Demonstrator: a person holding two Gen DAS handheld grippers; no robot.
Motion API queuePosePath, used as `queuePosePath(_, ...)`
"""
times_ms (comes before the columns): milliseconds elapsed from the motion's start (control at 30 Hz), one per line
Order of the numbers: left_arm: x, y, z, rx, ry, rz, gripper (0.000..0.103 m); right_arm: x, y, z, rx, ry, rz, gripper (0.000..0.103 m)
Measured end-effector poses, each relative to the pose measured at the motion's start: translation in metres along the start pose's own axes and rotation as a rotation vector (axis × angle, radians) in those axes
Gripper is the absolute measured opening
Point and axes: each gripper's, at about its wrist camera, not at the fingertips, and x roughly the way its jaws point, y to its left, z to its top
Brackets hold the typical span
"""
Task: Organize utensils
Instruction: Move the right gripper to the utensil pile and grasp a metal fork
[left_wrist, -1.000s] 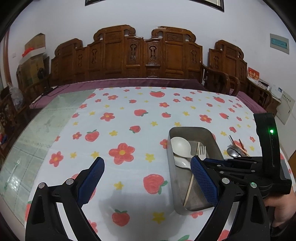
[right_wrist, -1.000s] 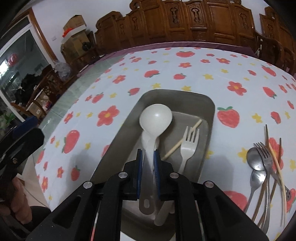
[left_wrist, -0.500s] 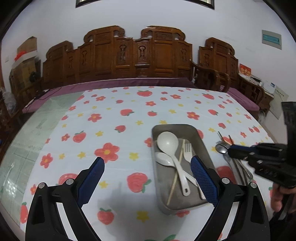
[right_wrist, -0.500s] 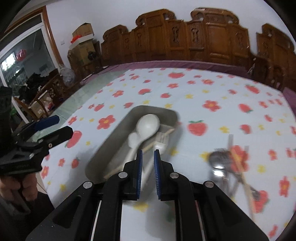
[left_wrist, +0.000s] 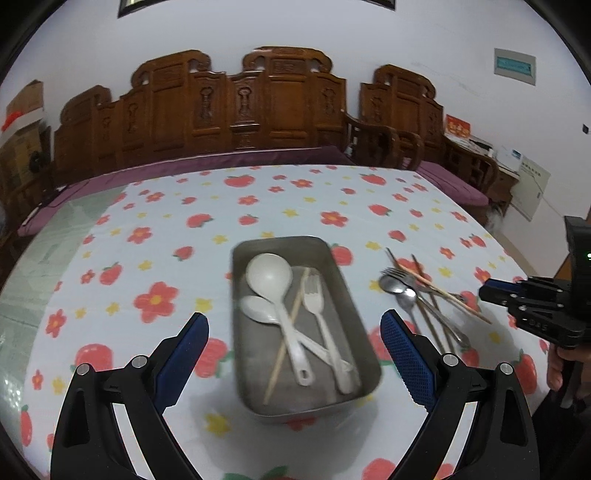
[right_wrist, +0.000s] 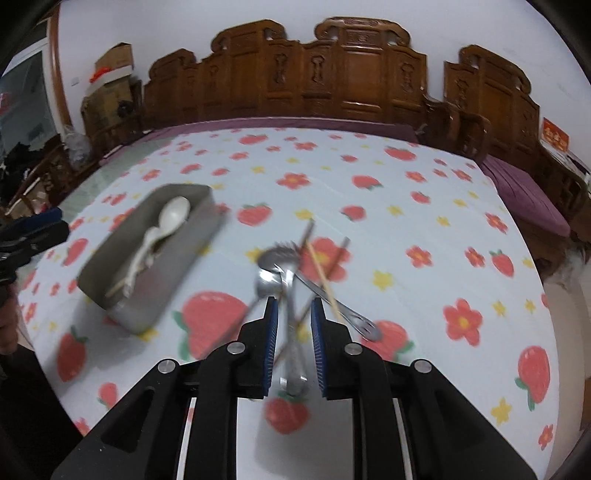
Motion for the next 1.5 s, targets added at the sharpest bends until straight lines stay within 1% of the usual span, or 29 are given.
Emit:
queuePosePath(67,0.002,-0.010,-0.002,0.014,0.005,-0.010,0.090,0.004,-0.004,-0.006,0.010,0.010,-0.009,0.020)
queuePosePath(167,0.006,-0.025,-0.005,0.042,0.016,-0.025,0.090,0.013,-0.007,-0.010,0.021,0.015,0.013,0.020)
queuePosePath(267,0.009,-0.035,-0.008,0.082,0.024,-0.020,0.090,0.024,0.000,-0.013,-0.004,0.028,0.038,0.020)
queuePosePath(433,0.013,-0.042,-0.010,0.094,0.038,-0.026,0.090,0.048,0.011,-0.017,-0.054,0.082,0.054,0.020)
queuePosePath(633,0.016,-0.051,-0.013,0.099,0.042,-0.036,0.090,0.061,0.018,-0.005,-0.079,0.081,0.080,0.020)
queuePosePath(733,0.016,-0.059,-0.016,0.113,0.053,-0.038,0.090,0.072,0.020,0.003,-0.097,0.103,0.085,0.020)
queuePosePath(800,0.014,-0.063,-0.018,0.126,0.050,-0.030,0.090,0.078,0.022,0.007,-0.128,0.115,0.060,0.020)
queuePosePath(867,0.013,-0.066,-0.021,0.132,0.055,-0.029,0.090,0.083,0.022,0.009,-0.141,0.129,0.057,0.020)
queuePosePath(900,0.013,-0.067,-0.021,0.133,0.056,-0.031,0.090,0.085,0.021,0.010,-0.146,0.132,0.051,0.017)
queuePosePath(1033,0.015,-0.073,-0.022,0.143,0.058,-0.032,0.090,0.092,0.021,0.014,-0.158,0.153,0.051,0.017)
queuePosePath(1133,0.018,-0.078,-0.024,0.141,0.063,-0.036,0.090,0.096,0.021,0.018,-0.161,0.160,0.056,0.017)
queuePosePath(1167,0.018,-0.080,-0.024,0.142,0.066,-0.036,0.090,0.097,0.021,0.018,-0.158,0.162,0.057,0.016)
queuePosePath(1200,0.019,-0.082,-0.025,0.142,0.069,-0.039,0.090,0.097,0.021,0.019,-0.156,0.164,0.060,0.009)
queuePosePath(1367,0.023,-0.087,-0.024,0.138,0.088,-0.042,0.090,0.093,0.017,0.018,-0.131,0.165,0.079,0.008)
queuePosePath(1500,0.029,-0.089,-0.020,0.118,0.125,-0.054,0.090,0.077,0.010,0.022,-0.099,0.123,0.118,0.008)
